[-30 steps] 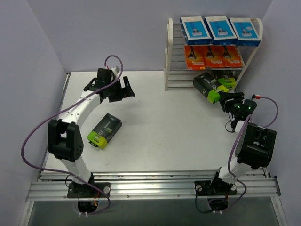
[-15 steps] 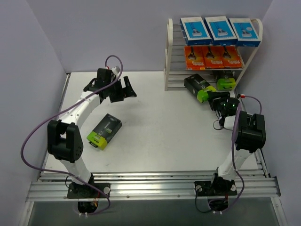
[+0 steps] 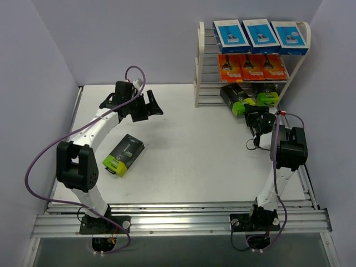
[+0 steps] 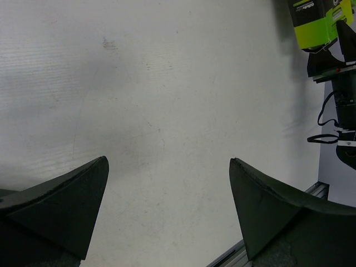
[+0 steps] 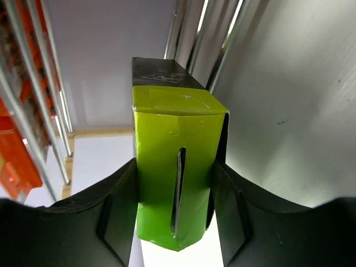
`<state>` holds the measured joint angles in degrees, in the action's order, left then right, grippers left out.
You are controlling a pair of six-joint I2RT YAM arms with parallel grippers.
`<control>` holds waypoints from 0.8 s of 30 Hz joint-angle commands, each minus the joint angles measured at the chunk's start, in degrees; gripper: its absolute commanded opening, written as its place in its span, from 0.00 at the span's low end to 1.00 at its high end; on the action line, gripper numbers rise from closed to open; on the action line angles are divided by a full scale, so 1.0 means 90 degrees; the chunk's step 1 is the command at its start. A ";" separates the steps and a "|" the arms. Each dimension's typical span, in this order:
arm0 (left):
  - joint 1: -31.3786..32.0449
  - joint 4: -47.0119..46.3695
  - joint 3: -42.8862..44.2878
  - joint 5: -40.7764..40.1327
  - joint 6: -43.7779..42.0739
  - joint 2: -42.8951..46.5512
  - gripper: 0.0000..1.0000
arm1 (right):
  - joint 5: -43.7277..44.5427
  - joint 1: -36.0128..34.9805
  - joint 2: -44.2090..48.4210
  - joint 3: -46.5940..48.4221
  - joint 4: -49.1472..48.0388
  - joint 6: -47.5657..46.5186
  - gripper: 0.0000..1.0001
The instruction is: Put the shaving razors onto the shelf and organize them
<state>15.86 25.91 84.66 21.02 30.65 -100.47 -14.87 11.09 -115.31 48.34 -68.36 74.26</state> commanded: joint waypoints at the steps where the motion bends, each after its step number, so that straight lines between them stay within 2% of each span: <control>1: 0.0064 -0.0291 0.0007 0.0067 -0.0017 0.0186 0.98 | 0.0499 -0.0236 -0.0088 0.0537 -0.2140 0.0255 0.00; 13: 0.0211 -0.0311 -0.0003 0.0135 -0.0008 0.0089 0.98 | 0.1241 -0.0510 -0.0918 0.1299 -0.2522 0.0382 0.00; 24: 0.0221 -0.0389 -0.0032 0.0282 0.0071 0.0030 0.98 | 0.2238 -0.0578 -0.0938 0.1055 -0.2590 0.0509 0.00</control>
<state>17.61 25.28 84.36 22.11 30.96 -100.47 -0.69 6.28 -124.84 57.17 -70.08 78.06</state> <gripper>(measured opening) 0.983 0.443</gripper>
